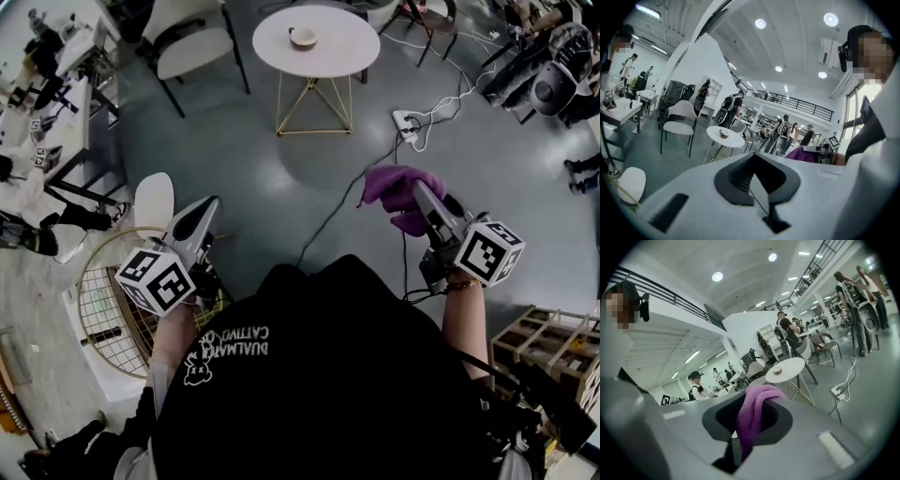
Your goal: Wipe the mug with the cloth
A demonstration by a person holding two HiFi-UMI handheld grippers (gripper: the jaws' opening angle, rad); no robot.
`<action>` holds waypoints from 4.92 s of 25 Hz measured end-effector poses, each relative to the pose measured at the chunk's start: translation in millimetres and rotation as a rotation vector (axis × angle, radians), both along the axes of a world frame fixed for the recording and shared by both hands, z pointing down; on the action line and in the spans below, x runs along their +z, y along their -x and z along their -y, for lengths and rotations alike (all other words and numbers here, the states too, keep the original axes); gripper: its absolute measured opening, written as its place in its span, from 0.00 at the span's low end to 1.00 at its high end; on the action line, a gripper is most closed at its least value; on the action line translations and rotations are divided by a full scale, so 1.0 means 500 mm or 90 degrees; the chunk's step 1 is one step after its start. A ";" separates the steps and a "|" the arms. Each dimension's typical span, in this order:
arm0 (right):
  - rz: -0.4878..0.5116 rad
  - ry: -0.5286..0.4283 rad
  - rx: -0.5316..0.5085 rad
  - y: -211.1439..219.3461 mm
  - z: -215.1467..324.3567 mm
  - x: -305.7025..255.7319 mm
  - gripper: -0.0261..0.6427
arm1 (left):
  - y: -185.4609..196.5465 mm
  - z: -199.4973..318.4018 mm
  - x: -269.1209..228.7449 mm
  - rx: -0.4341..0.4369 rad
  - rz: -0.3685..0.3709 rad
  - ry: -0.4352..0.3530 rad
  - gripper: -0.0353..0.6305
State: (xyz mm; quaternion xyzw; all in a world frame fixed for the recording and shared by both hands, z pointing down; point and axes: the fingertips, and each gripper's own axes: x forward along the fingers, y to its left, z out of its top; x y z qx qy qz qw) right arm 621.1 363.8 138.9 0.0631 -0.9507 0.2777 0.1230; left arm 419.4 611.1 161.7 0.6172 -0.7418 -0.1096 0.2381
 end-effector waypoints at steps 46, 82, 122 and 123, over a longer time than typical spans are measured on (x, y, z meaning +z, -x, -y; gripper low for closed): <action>0.027 0.127 -0.227 0.808 0.603 0.132 0.10 | 0.556 0.618 0.054 -0.124 -0.006 0.110 0.06; -0.145 0.339 -0.005 1.333 0.645 0.449 0.10 | 1.040 1.299 0.435 0.639 0.258 0.304 0.20; -0.272 0.303 0.353 1.401 0.787 0.466 0.10 | 0.992 1.301 0.488 0.991 0.448 0.230 0.15; -0.273 0.298 0.348 1.402 0.785 0.466 0.10 | 0.993 1.299 0.488 0.991 0.448 0.231 0.15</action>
